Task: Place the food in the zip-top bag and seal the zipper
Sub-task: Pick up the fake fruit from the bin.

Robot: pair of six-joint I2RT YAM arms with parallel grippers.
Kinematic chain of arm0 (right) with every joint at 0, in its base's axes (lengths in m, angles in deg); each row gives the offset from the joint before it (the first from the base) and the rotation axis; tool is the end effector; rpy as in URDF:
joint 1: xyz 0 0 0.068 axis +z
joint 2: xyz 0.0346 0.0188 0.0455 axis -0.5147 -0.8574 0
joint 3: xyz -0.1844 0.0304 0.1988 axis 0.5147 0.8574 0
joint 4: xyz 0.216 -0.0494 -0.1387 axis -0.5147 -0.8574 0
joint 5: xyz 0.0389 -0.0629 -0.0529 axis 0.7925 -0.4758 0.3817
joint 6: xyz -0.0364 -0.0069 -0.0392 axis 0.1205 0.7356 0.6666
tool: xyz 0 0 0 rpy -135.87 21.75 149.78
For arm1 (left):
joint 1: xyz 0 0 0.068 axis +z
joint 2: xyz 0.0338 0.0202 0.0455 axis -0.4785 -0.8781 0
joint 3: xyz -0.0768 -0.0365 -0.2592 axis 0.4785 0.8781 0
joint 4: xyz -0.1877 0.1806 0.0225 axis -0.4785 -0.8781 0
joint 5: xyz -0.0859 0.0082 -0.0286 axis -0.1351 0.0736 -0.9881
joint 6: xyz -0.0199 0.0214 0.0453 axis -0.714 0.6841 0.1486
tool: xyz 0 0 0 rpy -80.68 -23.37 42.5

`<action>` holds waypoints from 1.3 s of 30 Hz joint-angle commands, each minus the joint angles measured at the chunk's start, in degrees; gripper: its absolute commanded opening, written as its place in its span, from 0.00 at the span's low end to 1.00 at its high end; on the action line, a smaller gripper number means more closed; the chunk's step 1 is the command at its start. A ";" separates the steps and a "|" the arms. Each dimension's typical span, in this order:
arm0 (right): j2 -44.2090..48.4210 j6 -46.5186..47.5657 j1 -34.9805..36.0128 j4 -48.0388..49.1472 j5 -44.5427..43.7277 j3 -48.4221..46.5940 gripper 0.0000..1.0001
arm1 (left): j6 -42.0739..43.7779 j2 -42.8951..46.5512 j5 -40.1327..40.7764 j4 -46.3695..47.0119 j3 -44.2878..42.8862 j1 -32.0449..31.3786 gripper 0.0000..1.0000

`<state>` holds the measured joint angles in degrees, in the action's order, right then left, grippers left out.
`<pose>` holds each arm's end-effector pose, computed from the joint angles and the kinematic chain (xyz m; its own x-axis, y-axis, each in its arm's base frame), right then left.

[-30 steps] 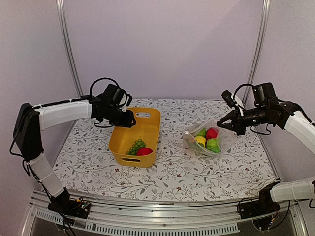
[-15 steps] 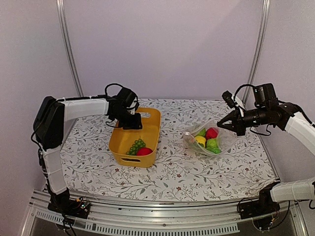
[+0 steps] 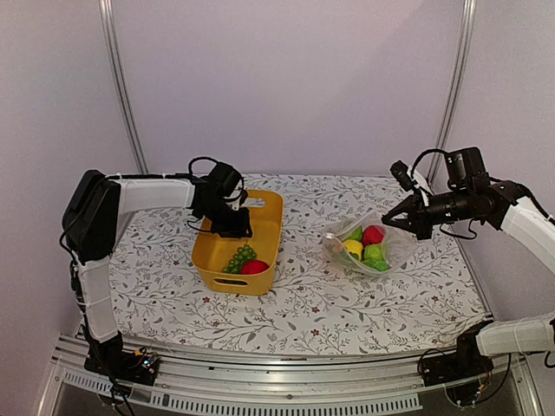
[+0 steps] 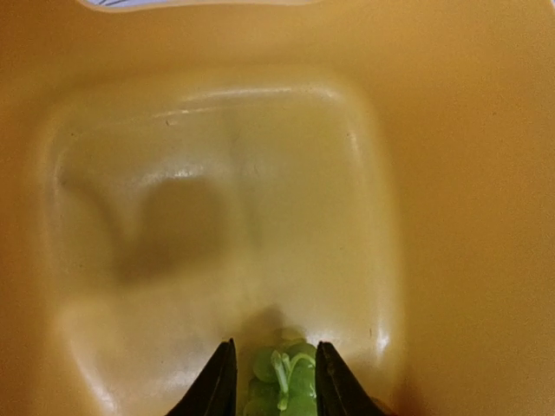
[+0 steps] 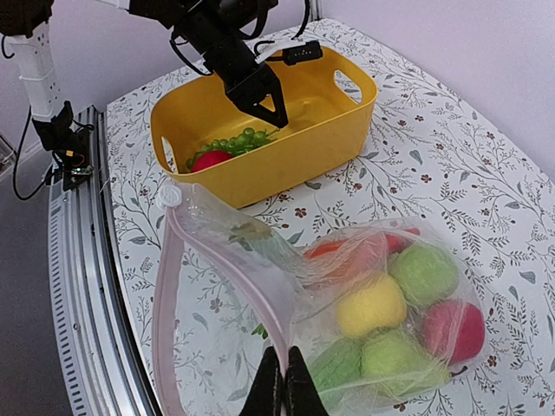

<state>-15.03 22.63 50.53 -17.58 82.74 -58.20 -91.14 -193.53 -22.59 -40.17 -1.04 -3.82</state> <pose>0.2072 0.0973 0.3255 -0.2969 -0.4363 -0.8494 -0.8942 0.4392 0.0870 0.3536 -0.2300 0.1814 -0.9268 0.0535 -0.3718 0.1822 0.9296 -0.3205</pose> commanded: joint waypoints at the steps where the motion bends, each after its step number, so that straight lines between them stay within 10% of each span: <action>1: -0.24 0.31 0.31 0.72 0.04 0.31 0.00 | 0.26 -1.67 -1.03 0.67 0.63 0.41 0.30; 24: 0.32 0.46 0.24 1.11 -0.10 1.00 0.00 | 2.07 -3.47 -4.05 1.85 -0.63 0.14 0.00; 39: -0.06 0.46 0.24 0.34 -0.83 0.21 0.00 | 10.62 12.02 -2.63 11.70 5.85 0.05 0.00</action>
<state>-15.03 22.66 50.53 -17.19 82.72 -57.76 -84.69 -186.30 -25.85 -33.26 2.59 -3.84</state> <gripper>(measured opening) 0.007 0.009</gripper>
